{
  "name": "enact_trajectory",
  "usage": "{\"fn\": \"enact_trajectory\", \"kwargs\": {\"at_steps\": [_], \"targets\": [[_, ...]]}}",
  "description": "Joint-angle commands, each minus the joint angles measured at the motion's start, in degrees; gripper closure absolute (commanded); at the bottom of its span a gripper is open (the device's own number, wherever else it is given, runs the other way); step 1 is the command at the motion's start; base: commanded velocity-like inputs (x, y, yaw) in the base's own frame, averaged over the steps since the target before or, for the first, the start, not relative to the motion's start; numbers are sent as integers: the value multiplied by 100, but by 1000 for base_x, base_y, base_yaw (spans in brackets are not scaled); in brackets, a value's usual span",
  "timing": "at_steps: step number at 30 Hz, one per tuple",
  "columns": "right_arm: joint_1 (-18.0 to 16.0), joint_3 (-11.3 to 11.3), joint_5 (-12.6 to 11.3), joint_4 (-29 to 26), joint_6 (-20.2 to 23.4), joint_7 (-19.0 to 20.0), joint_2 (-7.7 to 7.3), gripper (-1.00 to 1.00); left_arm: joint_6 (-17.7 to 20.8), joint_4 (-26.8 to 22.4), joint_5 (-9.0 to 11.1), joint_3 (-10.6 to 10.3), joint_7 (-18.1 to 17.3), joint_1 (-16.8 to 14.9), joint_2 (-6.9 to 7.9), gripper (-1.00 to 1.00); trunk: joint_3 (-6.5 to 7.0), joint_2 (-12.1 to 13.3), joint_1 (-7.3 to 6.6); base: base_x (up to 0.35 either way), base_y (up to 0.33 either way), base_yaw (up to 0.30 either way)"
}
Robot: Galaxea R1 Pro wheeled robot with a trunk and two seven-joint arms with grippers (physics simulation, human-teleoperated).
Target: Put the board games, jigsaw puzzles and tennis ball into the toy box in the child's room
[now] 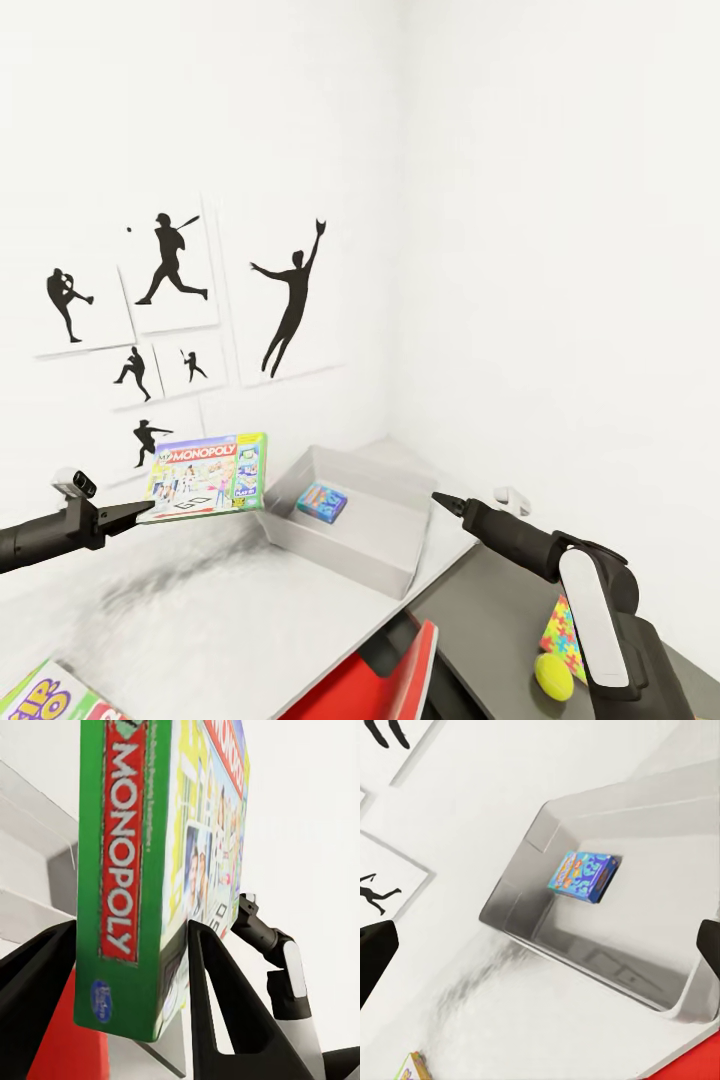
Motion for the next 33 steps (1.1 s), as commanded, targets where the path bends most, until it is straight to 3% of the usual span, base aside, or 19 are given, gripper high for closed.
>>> {"fn": "enact_trajectory", "kwargs": {"at_steps": [1, 25, 33], "targets": [[-4, -20, 48, -1, 31, 58, 7, -100, 60, 1, 2, -2, -22, -1, 1, 100, -3, -4, 3, 125, 83, 0], [-4, -28, 50, -1, 31, 58, 7, -100, 54, 1, -3, -2, -22, 1, 1, 100, -3, -4, 3, 19, 12, 0], [-4, -36, 56, 6, -41, 64, 7, -100, 46, -2, -25, -38, 41, -12, -64, 100, -3, -4, 3, 0, 0, 0]]}}
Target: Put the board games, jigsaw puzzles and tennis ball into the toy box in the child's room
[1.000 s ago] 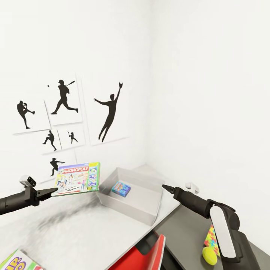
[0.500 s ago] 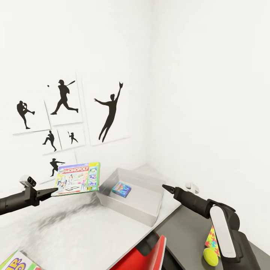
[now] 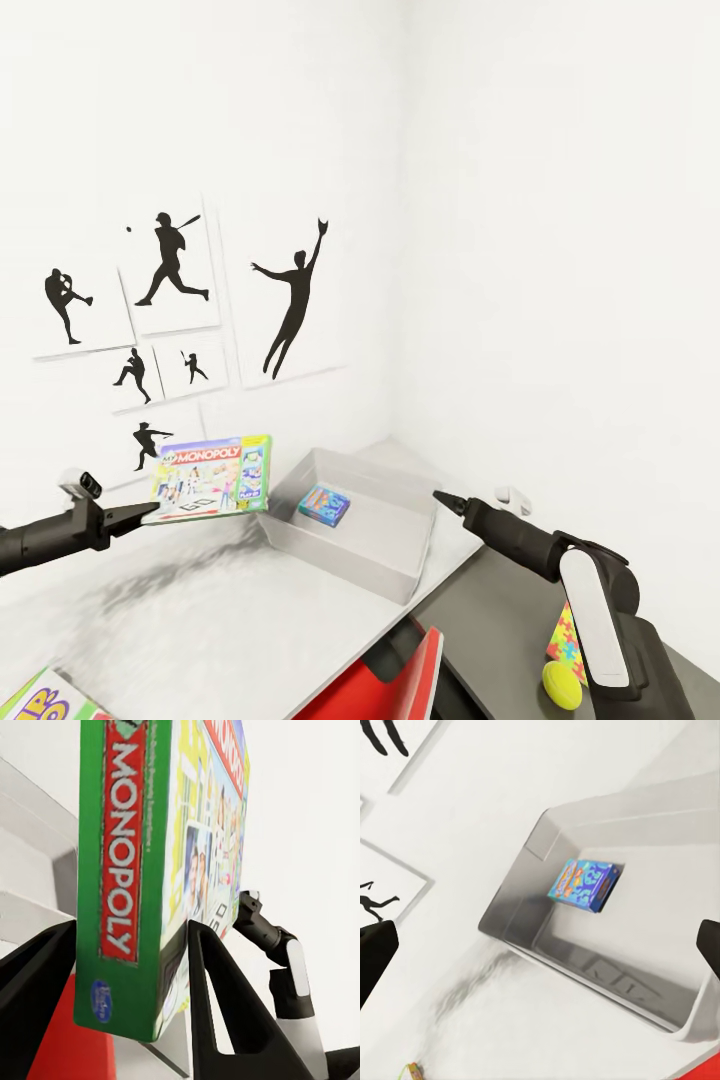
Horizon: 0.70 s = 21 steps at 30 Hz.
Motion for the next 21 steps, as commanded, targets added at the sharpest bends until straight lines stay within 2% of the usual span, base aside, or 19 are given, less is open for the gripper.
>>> {"fn": "enact_trajectory", "kwargs": {"at_steps": [1, 5, 7, 9, 10, 12, 13, 15, 18, 20, 21], "targets": [[-4, -16, 48, -1, 11, 59, 6, -100, 56, -1, 2, -10, 8, -10, -14, 100, -3, -5, 2, 0, 0, 0], [-4, -20, 47, 1, -123, 61, 1, -100, 63, -65, -14, -73, 371, -102, -280, 100, -3, -5, 2, 0, 0, 0], [-4, -22, 45, 1, -146, 61, -1, -100, 69, -79, -39, -87, 654, -310, -441, 100, -3, -5, 2, 0, 0, 0], [-4, -23, 45, 1, -161, 61, -2, -100, 86, -39, -111, -101, 1131, -692, -670, 100, -3, -5, 2, 0, 0, 0], [-4, -24, 46, 1, -163, 61, -2, -100, 89, -11, -133, -105, 1248, -777, -728, 100, -3, -5, 2, 0, 0, 0], [-4, -29, 48, 1, -167, 61, -7, -100, 89, 178, -193, -173, 1647, -1064, -992, 100, -3, -5, 2, 0, 0, 0], [-4, -33, 48, 1, -168, 61, -8, -100, 89, 238, -202, -205, 1723, -1134, -1063, 100, -3, -5, 2, 0, 0, 0], [-4, -90, 48, 1, -162, 61, -10, -100, 89, 506, -225, -411, 1956, -1488, -1308, 100, -3, -5, 2, 0, 0, 0], [-4, -217, 43, 1, -148, 65, -16, -100, 89, 846, -267, -734, 2206, -1906, -1505, 100, -3, -5, 2, 0, 0, 0], [-4, -402, 41, 1, -123, 141, -18, -100, 89, 1232, -306, -1032, 2560, -2330, -1762, 100, -3, -5, 2, 0, 0, 0], [-4, -451, 39, 1, -117, 180, -19, -100, 89, 1341, -311, -1082, 2660, -2439, -1834, 100, -3, -5, 2, 0, 0, 0]]}}
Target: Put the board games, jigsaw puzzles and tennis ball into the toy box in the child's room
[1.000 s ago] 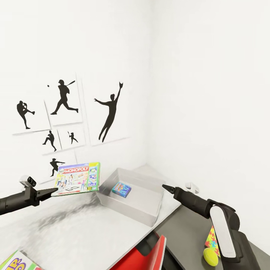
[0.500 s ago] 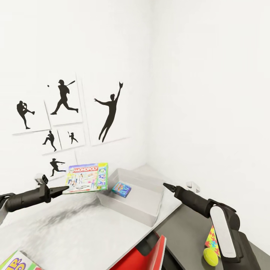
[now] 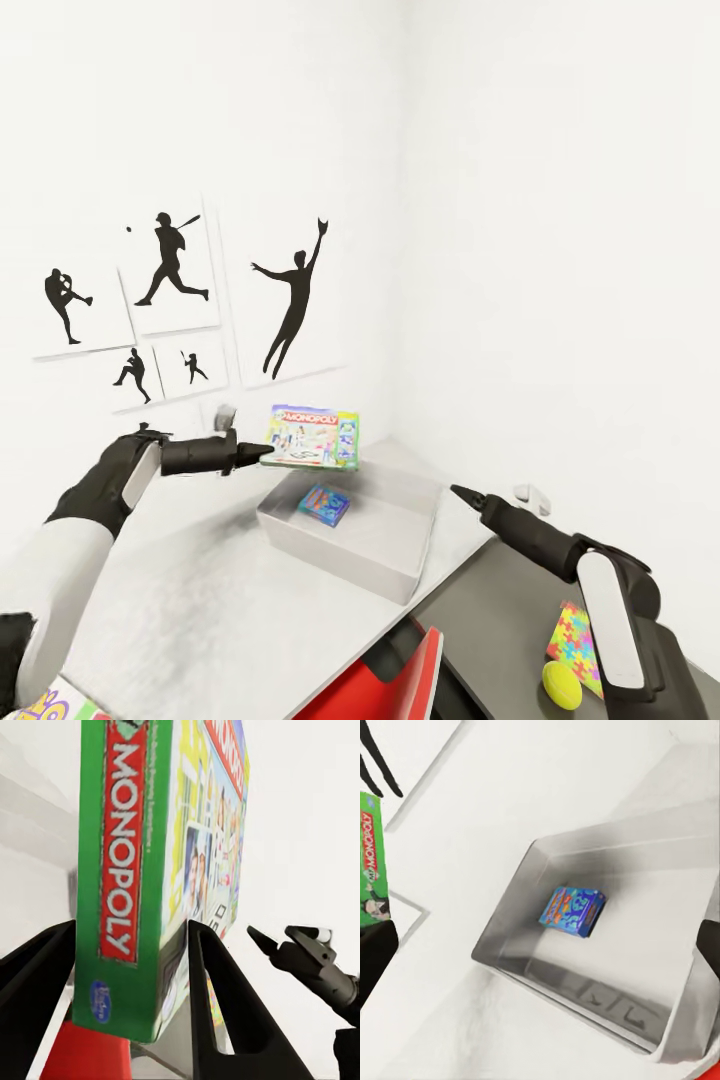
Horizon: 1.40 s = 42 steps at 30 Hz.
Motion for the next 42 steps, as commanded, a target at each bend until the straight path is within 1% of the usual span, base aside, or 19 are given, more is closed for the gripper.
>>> {"fn": "enact_trajectory", "kwargs": {"at_steps": [1, 2, 3, 4, 5, 6, 7, 8, 9, 10, 13, 15, 17, 23, 25, 28, 31, 38, 42], "targets": [[-6, -121, 42, -1, 40, 161, 4, -100, 18, 229, -36, -66, 198, -220, -153, 100, -3, -5, 2, 0, 0, 0], [-8, -221, 43, -1, 46, 290, 2, -100, 11, 457, -43, -113, 439, -425, -306, 100, -3, -5, 2, 0, 0, 0], [-8, -269, 43, -3, 49, 361, 1, -100, 8, 570, -46, -129, 576, -523, -385, 100, -3, -5, 2, 0, 0, 0], [-9, -370, 44, -5, 55, 517, -7, -100, 0, 815, -47, -153, 898, -721, -553, 100, -3, -5, 2, 0, 0, 0], [-11, -449, 45, -7, 60, 650, -34, -100, -9, 1030, -47, -167, 1205, -886, -700, 100, -3, -5, 2, 0, 0, 0], [-9, -482, 45, -7, 65, 712, -57, -100, -13, 1127, -47, -171, 1364, -959, -771, 100, -3, -5, 2, 0, 0, 0], [-7, -529, 45, -8, 71, 823, -121, -100, -23, 1291, -48, -177, 1678, -1077, -909, 100, -3, -5, 2, 0, 0, 0], [-8, -559, 42, -12, 75, 924, -190, -100, -30, 1405, -45, -181, 1977, -1155, -1043, 100, -3, -5, 2, 0, 0, 0], [-7, -569, 41, -13, 78, 972, -225, -100, -32, 1447, -43, -179, 2113, -1183, -1108, 100, -3, -5, 2, 0, 0, 0], [-6, -588, 39, -17, 83, 1065, -291, -100, -35, 1508, -39, -174, 2354, -1223, -1227, 100, -3, -5, 2, 0, 0, 0], [-7, -637, 43, -24, 90, 1300, -391, -100, -54, 1591, -36, -167, 2713, -1271, -1456, 100, -3, -5, 2, 0, 0, 0], [-6, -705, 44, -26, 102, 1413, -428, -100, -131, 1656, -38, -175, 2803, -1282, -1538, 100, -3, -5, 2, 0, 0, 0], [-5, -804, 45, -27, 184, 1496, -466, -100, -337, 1873, -40, -188, 2859, -1289, -1595, 100, -3, -5, 2, 0, 0, 0], [-4, -1144, 39, -27, 391, 1554, -493, -100, -1009, 2603, -67, -227, 2893, -1294, -1648, 100, -3, -5, 2, 0, 0, 0], [-4, -1182, 38, -27, 403, 1559, -494, -100, -1074, 2664, -70, -233, 2895, -1294, -1687, 100, -3, -5, 2, 0, 0, 0], [-4, -1235, 37, -27, 419, 1565, -495, -100, -1161, 2744, -82, -257, 2899, -1294, -1832, 100, -3, -5, 2, 0, 0, 0], [-4, -1246, 37, -27, 423, 1566, -496, -100, -1184, 2761, -141, -263, 2935, -1294, -1885, 100, -3, -5, 2, 0, 0, 0], [-4, -1253, 37, -27, 425, 1567, -496, -100, -1200, 2772, -487, -259, 3002, -1294, -2138, 100, -3, -5, 2, 0, 0, 0], [-4, -1257, 37, -27, 428, 1567, -496, -100, -1201, 2773, -584, -251, 3014, -1294, -2199, 100, -17, -5, 2, 0, 0, 0]]}}
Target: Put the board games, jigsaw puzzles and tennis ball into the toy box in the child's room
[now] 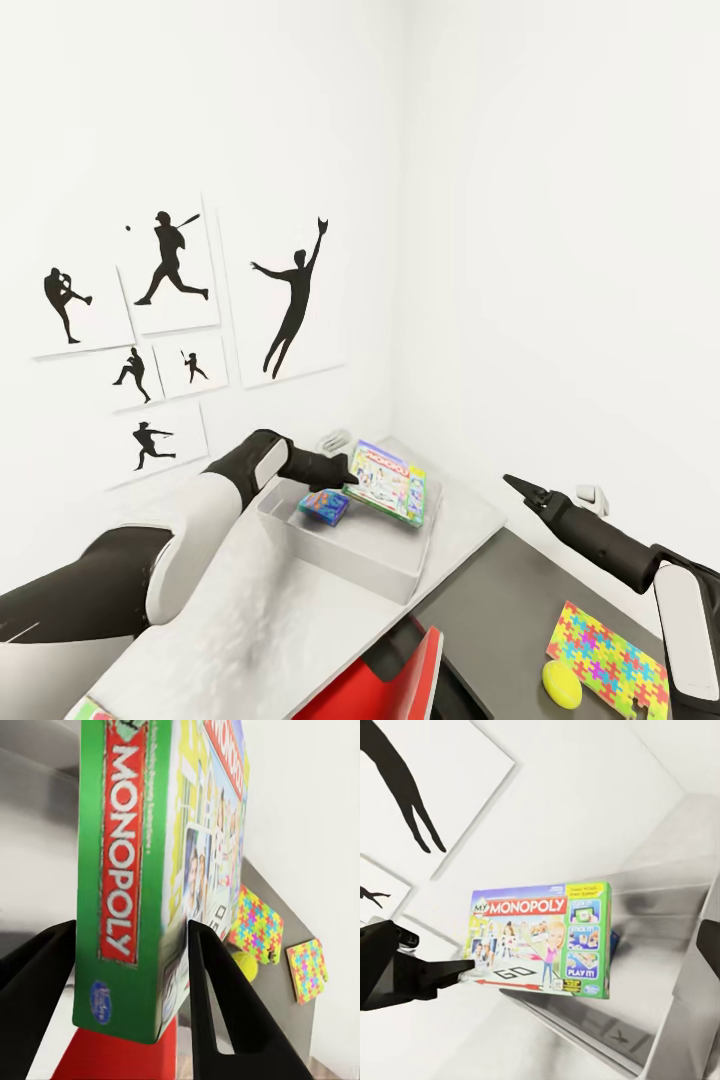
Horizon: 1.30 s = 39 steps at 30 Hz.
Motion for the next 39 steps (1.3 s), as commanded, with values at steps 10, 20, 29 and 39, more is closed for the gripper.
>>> {"fn": "enact_trajectory", "kwargs": {"at_steps": [10, 20, 29, 39], "targets": [[-4, -14, 37, 0, 96, 49, 1, -100, 41, -38, -88, -2, 54, -1, -15, 100, -89, -5, 2, 0, 0, 0], [-4, -14, 37, 0, 129, 49, 1, -100, 41, -94, -118, -11, 93, -1, -1, 100, -183, -5, 2, 0, 0, 0], [-4, -9, 37, 0, 121, 46, 1, -100, 41, -213, -124, -35, 102, -1, -12, 100, -267, -5, 2, 0, 0, 0], [-4, -11, 37, 0, 120, 47, 1, -100, 55, -543, -253, -591, 130, -1, -79, 100, -361, -5, 2, 0, 0, 0]]}}
